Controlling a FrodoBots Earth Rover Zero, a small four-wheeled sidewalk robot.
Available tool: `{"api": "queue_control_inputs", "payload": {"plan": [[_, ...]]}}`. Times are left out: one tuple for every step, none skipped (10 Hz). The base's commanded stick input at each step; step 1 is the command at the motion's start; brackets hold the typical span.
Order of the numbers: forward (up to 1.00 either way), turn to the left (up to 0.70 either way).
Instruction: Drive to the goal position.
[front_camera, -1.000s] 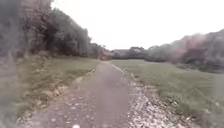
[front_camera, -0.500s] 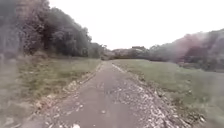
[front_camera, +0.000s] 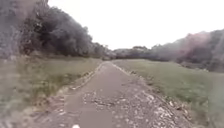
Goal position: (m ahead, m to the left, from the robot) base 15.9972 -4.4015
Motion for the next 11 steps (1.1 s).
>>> {"api": "queue_control_inputs", "payload": {"plan": [[1.0, 0.0], [1.0, 0.0], [1.0, 0.0], [1.0, 0.0], [1.0, 0.0], [1.0, 0.0], [1.0, 0.0], [1.0, 0.0], [1.0, 0.0], [1.0, -0.01], [1.0, -0.02]]}}
